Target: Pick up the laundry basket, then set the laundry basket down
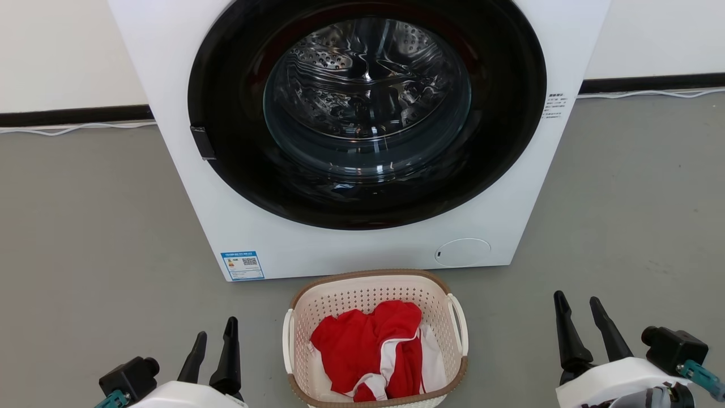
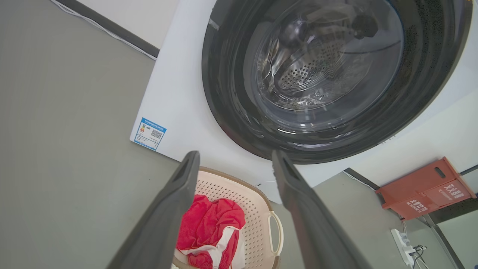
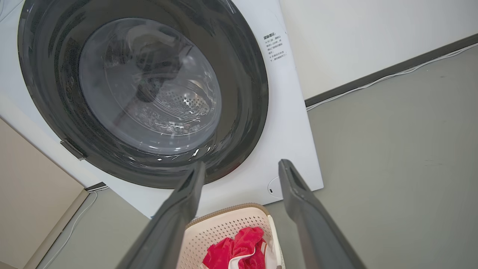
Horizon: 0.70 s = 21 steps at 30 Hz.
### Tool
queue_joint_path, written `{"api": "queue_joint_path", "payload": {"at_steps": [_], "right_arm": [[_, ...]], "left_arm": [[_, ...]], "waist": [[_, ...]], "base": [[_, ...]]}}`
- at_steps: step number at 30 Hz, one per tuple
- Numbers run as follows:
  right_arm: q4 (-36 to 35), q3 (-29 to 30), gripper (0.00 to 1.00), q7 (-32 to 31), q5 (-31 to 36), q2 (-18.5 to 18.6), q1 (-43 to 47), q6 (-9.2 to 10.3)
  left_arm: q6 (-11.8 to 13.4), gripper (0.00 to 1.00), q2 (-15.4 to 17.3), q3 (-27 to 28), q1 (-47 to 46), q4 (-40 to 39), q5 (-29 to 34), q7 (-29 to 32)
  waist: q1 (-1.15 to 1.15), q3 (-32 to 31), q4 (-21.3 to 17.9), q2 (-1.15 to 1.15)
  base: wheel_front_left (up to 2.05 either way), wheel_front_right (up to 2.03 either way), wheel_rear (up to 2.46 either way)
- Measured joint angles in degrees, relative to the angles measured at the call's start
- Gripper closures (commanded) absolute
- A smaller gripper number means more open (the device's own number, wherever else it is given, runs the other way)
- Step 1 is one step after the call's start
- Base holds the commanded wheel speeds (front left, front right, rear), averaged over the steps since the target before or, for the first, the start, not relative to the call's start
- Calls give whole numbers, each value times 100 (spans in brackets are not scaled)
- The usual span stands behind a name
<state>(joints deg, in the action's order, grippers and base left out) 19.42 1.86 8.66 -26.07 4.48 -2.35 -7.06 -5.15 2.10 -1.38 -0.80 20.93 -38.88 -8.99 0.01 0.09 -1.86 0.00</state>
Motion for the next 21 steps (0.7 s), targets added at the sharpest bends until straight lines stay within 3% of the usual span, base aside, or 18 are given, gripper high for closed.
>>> {"api": "queue_joint_path", "payload": {"at_steps": [21], "right_arm": [[336,-89,0,345,1479,58,-4,-1]], "left_arm": [[8,0,8,13,-1,31,1496,-336]], "waist": [[0,23,-55,0]], "base": [[0,0,0]]}}
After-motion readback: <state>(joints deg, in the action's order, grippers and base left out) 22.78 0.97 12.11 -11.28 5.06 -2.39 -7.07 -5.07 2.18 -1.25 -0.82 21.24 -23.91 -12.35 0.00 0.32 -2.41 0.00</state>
